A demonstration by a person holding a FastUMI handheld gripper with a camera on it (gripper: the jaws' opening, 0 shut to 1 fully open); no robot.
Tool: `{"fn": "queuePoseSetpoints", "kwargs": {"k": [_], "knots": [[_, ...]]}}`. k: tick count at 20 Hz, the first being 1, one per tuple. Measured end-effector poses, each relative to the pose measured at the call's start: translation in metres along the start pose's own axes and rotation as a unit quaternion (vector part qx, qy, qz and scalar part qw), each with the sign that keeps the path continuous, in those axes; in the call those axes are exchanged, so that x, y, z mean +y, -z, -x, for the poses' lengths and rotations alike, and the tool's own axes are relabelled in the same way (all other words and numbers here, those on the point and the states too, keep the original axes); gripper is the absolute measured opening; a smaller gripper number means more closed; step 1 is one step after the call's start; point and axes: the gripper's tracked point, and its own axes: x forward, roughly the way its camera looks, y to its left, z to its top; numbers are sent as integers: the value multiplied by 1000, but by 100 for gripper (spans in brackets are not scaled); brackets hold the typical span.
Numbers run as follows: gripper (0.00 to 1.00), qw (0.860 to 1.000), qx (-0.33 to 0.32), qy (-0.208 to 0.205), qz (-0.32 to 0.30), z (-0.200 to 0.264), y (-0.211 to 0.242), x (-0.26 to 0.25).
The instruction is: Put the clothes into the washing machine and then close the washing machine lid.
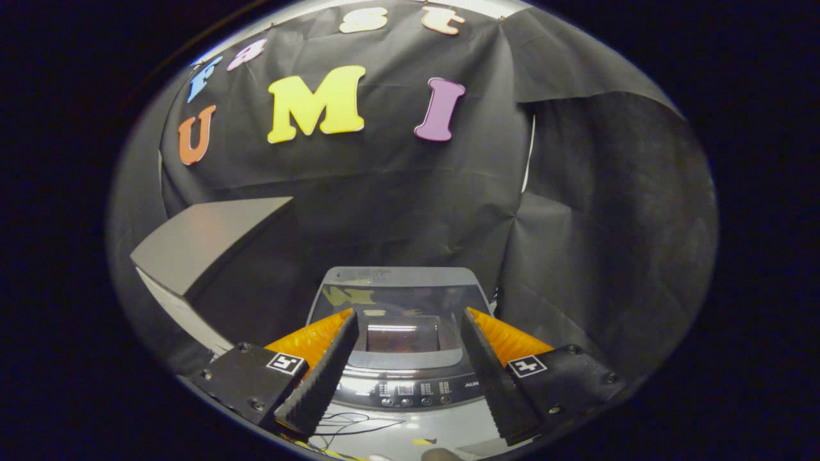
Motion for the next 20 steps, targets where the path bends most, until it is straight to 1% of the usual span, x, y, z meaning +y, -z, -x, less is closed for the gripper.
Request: {"fn": "queuePoseSetpoints", "kwargs": {"k": [3, 7, 12, 18, 20], "knots": [[100, 999, -39, 5, 1, 58, -1, 2], [100, 997, -79, 14, -2, 142, 13, 7], [100, 994, -111, 13, -16, 237, 35, 17], [100, 993, -120, 8, -9, 318, 69, 23], [100, 993, -119, 12, -10, 339, 86, 22]]}}
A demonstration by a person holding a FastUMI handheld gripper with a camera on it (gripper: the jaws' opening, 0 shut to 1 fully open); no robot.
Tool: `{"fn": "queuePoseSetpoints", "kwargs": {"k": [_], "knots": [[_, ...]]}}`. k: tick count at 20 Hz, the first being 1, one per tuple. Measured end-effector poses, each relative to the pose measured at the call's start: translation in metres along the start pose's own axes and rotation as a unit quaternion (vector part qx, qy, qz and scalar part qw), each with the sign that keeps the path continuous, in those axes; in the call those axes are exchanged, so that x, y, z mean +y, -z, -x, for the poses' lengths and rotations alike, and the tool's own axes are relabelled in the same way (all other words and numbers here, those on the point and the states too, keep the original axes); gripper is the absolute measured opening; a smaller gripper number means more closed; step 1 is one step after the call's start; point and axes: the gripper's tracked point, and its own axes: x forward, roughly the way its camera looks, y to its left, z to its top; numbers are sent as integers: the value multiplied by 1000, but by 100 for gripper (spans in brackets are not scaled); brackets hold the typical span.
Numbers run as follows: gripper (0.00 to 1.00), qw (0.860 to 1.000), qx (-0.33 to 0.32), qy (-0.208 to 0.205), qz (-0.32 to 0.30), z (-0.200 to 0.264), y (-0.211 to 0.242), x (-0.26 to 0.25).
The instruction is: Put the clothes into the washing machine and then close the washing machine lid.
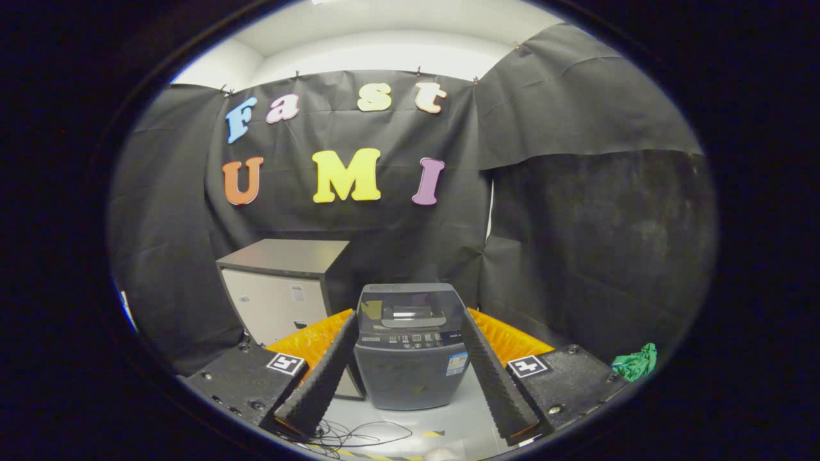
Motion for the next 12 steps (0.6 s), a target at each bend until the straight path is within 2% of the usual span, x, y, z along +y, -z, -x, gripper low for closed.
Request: {"fn": "queuePoseSetpoints", "kwargs": {"k": [7, 12], "knots": [[100, 999, 25, -28, -24, 70, 40, 22], [100, 999, 24, -23, -10, 75, 37, 23]]}}
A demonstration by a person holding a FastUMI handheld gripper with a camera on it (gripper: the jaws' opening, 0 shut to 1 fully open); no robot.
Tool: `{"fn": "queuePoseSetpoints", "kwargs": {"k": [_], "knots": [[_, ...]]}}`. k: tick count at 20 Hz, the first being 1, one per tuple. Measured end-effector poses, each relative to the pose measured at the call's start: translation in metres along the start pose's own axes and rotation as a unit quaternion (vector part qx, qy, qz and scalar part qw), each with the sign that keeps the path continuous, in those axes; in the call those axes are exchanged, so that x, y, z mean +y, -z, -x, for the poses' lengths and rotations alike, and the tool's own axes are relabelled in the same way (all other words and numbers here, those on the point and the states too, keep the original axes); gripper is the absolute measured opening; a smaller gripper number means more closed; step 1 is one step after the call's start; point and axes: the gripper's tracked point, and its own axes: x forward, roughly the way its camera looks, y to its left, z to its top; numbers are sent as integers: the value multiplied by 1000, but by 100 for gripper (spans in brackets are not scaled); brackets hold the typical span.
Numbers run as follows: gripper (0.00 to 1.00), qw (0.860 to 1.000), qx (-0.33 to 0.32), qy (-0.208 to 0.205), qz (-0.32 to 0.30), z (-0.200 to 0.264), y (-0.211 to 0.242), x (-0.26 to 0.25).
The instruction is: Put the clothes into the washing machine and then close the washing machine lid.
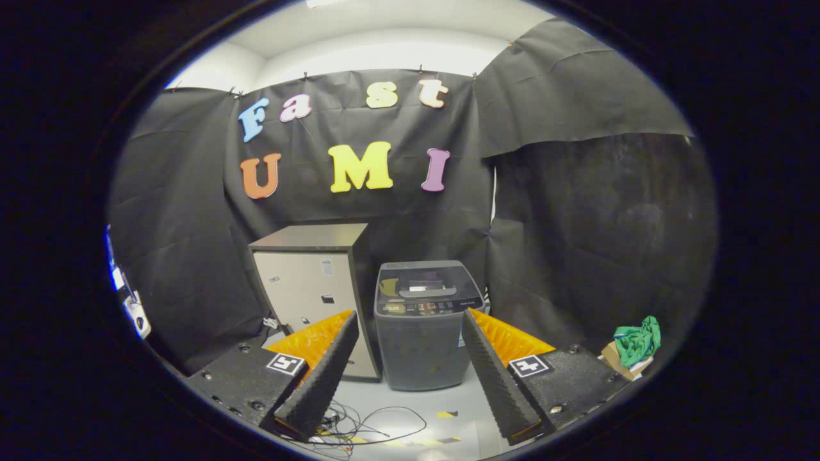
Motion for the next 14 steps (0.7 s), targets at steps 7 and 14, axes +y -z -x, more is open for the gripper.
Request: {"fn": "queuePoseSetpoints", "kwargs": {"k": [7, 14], "knots": [[100, 1000, -17, 3, 11, 3, -17, 0], [100, 1000, -16, 0, 14, 3, -16, 4]]}}
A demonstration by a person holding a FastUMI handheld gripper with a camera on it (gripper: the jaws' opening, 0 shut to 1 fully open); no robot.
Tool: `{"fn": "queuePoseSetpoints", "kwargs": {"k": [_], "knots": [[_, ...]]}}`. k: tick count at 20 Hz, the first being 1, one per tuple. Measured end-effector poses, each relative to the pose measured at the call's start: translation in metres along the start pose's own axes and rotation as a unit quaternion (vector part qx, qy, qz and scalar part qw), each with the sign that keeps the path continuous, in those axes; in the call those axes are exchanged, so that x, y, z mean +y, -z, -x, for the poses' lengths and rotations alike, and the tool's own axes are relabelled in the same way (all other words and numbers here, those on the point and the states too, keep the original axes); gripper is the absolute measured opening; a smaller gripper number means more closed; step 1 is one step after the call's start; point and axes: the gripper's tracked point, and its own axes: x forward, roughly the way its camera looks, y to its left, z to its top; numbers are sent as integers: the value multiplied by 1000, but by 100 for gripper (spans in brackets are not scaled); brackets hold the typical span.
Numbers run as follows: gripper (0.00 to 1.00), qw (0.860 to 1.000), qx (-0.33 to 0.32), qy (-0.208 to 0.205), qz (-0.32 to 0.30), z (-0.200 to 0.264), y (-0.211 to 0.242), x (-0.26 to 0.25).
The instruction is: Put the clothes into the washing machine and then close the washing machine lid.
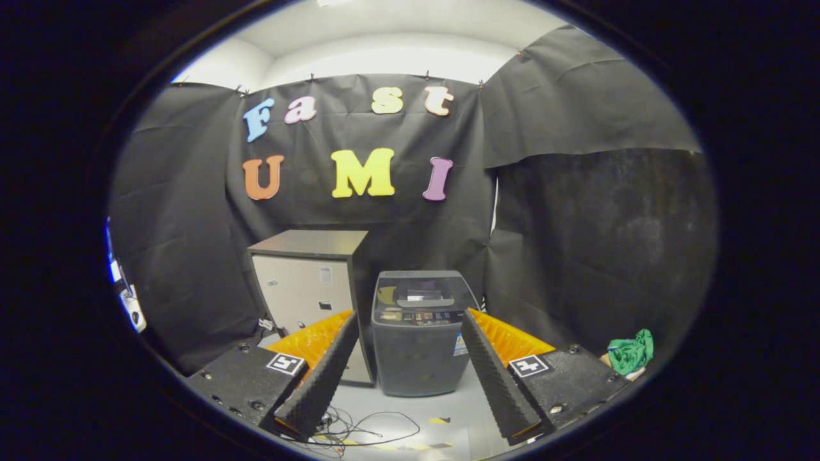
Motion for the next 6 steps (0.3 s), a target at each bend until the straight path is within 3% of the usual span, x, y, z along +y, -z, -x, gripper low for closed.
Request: {"fn": "queuePoseSetpoints", "kwargs": {"k": [6], "knots": [[100, 1000, -1, -1, 4, 3, 0, 2]]}}
